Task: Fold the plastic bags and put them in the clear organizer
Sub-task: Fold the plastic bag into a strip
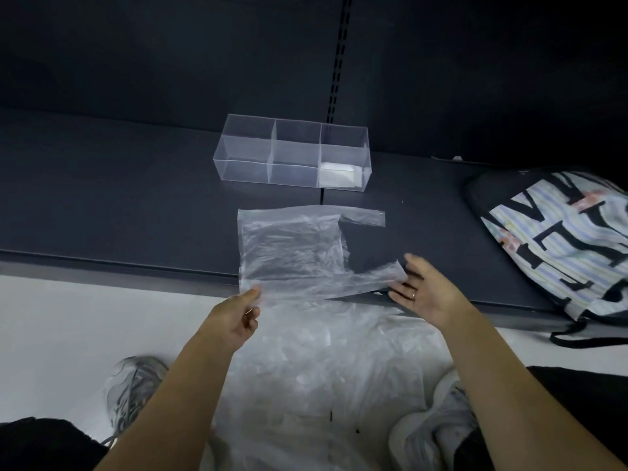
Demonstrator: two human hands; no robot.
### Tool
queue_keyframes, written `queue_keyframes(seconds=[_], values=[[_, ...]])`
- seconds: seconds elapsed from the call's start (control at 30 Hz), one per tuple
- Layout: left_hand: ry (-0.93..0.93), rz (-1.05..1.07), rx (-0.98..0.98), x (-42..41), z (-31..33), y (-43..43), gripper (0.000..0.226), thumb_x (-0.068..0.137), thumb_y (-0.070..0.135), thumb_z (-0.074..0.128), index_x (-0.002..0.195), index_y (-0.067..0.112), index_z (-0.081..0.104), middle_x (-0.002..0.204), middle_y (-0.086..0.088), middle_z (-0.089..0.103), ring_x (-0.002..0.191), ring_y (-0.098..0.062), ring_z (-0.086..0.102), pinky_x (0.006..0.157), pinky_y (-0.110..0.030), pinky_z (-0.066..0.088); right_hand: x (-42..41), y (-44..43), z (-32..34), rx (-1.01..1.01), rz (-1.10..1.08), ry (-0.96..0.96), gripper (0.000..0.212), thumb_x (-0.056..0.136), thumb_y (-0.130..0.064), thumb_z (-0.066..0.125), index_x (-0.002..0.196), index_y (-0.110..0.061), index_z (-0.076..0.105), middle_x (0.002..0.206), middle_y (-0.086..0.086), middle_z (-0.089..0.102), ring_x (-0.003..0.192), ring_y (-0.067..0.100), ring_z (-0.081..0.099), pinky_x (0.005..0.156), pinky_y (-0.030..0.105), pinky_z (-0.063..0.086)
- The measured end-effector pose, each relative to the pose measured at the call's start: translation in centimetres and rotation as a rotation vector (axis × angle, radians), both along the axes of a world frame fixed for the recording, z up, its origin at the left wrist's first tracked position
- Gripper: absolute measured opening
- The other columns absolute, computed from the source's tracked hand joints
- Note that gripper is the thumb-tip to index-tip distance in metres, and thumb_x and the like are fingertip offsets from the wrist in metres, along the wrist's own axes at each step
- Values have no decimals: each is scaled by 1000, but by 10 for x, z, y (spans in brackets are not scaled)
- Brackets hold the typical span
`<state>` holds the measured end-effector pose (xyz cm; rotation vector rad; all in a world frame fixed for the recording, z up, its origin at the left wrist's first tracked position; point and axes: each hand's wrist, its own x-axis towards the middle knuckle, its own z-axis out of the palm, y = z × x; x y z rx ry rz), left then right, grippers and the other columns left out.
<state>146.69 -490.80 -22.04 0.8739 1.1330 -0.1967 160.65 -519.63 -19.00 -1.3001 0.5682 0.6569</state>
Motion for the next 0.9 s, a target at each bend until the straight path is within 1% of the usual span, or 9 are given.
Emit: queue_keyframes(seconds=[0.07, 0.13, 0.2, 0.27, 0.4, 0.5, 0.57, 0.77, 0.9], values=[[7, 11, 13, 1, -1, 0, 30, 85, 23, 72, 108, 9, 59, 72, -2, 51, 54, -7, 45, 37, -14, 39, 1, 9, -6, -297, 55, -134, 45, 83, -22, 74, 121, -12, 53, 106, 4, 60, 94, 18, 63, 72, 29, 55], [12, 25, 19, 2, -2, 0, 27, 84, 25, 73, 102, 9, 61, 68, -1, 53, 52, -6, 46, 38, -14, 41, 0, 15, -12, -521, 51, -257, 33, 84, -10, 71, 115, -3, 61, 86, 2, 63, 72, 14, 63, 66, 25, 54], [17, 62, 20, 1, -2, 3, 23, 83, 28, 74, 91, 10, 62, 54, 2, 55, 45, -5, 47, 39, -15, 42, 1, 13, -19, -627, 9, -294, 17, 88, -5, 62, 104, -4, 69, 73, 3, 66, 60, 13, 63, 64, 25, 54], [34, 102, 34, -1, -3, 6, 23, 82, 31, 74, 82, 11, 63, 47, 4, 56, 45, -5, 48, 42, -16, 44, 4, 7, -22, -683, -44, -307, 17, 91, -6, 55, 97, -9, 71, 69, 3, 67, 56, 12, 63, 58, 20, 50], [69, 119, 80, -7, -5, 10, 26, 84, 34, 72, 78, 10, 63, 59, 1, 60, 55, -7, 54, 51, -20, 47, 8, -4, -25, -773, -46, -330, 15, 94, -13, 55, 93, -9, 70, 68, 7, 65, 51, 11, 57, 53, 21, 45], [16, 44, 78, -6, -4, 4, 33, 85, 44, 67, 94, 11, 65, 89, 0, 68, 82, -13, 63, 65, -26, 49, 8, -8, -28, -824, 3, -352, 16, 92, -20, 61, 89, -7, 70, 60, 5, 61, 53, 14, 54, 68, 34, 51], [0, -51, 76, -2, 0, -4, 41, 84, 53, 64, 100, 16, 61, 99, 0, 66, 95, -16, 63, 71, -28, 49, 9, -9, -30, -847, 24, -380, 17, 90, -23, 64, 88, -7, 70, 58, 4, 60, 54, 13, 55, 69, 32, 46], [75, 42, 294, 8, -2, -17, 22, 87, 30, 69, 78, 12, 62, 78, -3, 63, 66, -11, 56, 60, -20, 44, 12, -16, -27, -1004, 122, -404, 31, 94, -22, 57, 69, -6, 65, 74, 14, 66, 70, 29, 58, 69, 33, 46], [54, 80, 338, 8, -4, -20, 21, 87, 28, 69, 75, 14, 60, 75, -1, 64, 66, -11, 59, 60, -21, 45, 9, -5, -17, -1226, 69, -382, 17, 89, -8, 57, 104, -4, 63, 110, 22, 59, 104, 43, 55, 81, 44, 47]])
